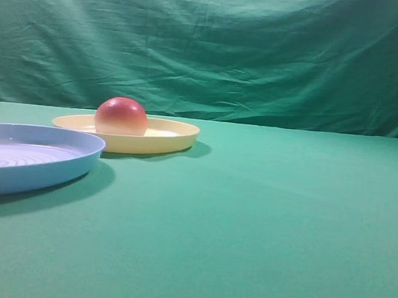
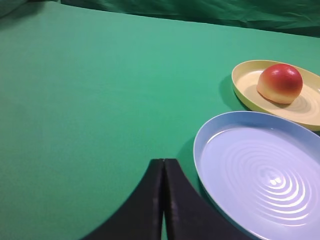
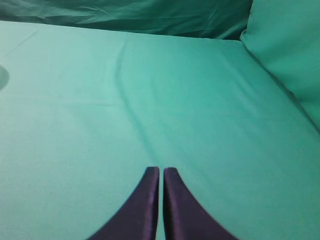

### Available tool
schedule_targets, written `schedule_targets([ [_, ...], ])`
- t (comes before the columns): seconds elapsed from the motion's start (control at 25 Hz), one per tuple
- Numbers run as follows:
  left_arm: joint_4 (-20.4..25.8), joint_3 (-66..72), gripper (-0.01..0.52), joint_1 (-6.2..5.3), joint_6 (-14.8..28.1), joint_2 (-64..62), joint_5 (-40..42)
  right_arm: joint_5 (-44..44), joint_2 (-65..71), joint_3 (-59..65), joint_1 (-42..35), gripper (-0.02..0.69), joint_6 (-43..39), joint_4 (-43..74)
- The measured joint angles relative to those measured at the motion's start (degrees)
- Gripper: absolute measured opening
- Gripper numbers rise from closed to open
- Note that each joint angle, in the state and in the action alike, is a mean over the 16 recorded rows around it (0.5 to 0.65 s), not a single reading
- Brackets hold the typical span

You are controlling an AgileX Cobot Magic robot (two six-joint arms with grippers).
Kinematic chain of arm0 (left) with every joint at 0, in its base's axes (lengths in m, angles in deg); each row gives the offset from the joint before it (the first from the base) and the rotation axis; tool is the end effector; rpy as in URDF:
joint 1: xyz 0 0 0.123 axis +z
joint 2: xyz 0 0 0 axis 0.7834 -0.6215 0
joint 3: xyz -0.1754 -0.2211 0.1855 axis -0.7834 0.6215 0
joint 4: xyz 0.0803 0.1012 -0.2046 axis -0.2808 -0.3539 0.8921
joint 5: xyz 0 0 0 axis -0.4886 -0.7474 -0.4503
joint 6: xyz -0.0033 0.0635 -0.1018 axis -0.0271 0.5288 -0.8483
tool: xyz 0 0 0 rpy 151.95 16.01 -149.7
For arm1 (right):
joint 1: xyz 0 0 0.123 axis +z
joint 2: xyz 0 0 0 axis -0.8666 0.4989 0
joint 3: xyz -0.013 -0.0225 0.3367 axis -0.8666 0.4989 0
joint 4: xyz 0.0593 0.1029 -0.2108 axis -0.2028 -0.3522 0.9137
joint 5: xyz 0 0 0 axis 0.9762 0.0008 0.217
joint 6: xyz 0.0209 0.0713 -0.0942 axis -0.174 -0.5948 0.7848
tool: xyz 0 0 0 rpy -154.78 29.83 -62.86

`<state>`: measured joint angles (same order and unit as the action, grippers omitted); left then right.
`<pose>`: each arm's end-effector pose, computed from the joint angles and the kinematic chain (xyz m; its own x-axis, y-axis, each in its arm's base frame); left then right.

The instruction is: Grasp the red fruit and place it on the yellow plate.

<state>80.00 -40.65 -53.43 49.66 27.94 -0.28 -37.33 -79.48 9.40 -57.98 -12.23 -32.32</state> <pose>0.0172 0.0034 0.1685 -0.2610 -0.1395 -0.9552 -0.0384 0.9902 -0.1342 0.0173 0.0006 0.1628 -0.2955 -0.0778 -0.9522 -0.0568 0.9963 -0.0638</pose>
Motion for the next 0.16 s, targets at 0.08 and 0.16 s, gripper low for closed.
schedule_targets([
  [0.08, 0.0, 0.0, 0.000, 0.00, 0.0, 0.0, 0.0, 0.0, 0.0, 0.0, 0.0, 0.000, 0.0, 0.0],
  [0.16, 0.0, 0.0, 0.000, 0.00, 0.0, 0.0, 0.0, 0.0, 0.0, 0.0, 0.0, 0.000, 0.0, 0.0],
])
